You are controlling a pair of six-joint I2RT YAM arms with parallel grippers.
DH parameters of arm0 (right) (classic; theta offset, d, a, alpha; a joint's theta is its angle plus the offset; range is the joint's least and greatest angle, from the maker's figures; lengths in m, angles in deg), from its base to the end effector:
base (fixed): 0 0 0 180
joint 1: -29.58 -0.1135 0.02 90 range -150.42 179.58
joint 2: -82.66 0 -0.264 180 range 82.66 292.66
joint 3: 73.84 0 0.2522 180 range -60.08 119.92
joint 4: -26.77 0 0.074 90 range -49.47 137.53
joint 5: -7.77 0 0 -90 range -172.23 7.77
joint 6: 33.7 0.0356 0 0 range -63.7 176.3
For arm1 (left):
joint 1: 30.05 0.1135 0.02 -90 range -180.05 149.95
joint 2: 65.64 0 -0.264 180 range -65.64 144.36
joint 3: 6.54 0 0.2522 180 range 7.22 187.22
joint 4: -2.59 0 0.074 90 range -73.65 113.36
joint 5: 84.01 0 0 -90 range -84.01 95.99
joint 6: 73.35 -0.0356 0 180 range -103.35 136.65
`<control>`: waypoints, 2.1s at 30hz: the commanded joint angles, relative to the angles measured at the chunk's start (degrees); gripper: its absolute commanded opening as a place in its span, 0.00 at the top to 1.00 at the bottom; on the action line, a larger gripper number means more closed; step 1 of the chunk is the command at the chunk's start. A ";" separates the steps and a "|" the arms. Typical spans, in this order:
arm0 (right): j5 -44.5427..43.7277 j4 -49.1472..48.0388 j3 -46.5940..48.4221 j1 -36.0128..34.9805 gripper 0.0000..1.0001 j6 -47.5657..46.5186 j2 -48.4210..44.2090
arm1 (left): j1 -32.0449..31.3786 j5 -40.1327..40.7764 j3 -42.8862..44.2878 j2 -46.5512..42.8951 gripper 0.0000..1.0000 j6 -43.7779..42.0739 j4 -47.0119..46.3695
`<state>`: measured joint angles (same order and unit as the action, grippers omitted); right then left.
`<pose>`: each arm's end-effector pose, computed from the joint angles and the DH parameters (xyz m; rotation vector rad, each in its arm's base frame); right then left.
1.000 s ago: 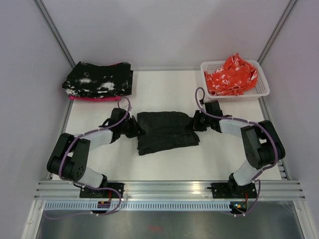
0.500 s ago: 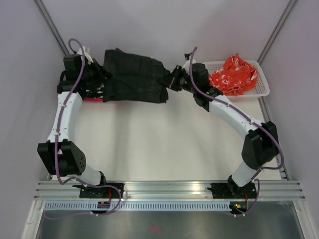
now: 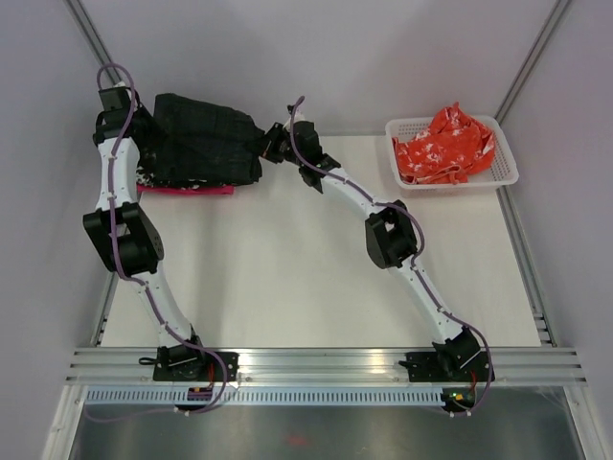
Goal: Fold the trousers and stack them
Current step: Neatly place the folded trousers to the corner
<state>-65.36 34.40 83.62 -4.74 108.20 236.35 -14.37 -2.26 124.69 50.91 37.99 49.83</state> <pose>0.5030 0.3559 0.2398 0.0287 1.8284 1.3532 0.4578 0.1232 0.3548 -0.5987 2.0544 -0.2119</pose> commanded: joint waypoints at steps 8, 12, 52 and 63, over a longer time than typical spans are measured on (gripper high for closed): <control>-12.90 -15.66 7.04 -0.83 1.00 1.80 5.66 | 9.28 9.93 2.33 4.48 0.98 -0.78 -11.14; -15.98 -19.09 7.82 -1.44 1.00 1.10 5.31 | 9.80 8.51 3.81 4.74 0.98 0.01 -12.12; 1.32 -19.63 -33.66 0.23 0.03 -12.88 -23.87 | 5.60 -1.54 5.40 16.87 0.53 -5.60 -27.78; 1.77 -21.98 -52.95 0.66 0.02 -15.51 -37.47 | -1.07 10.01 0.77 -0.52 0.12 -12.29 -14.75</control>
<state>-64.14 17.55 36.08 -4.37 93.95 208.09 -13.06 6.57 126.68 62.47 29.58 34.00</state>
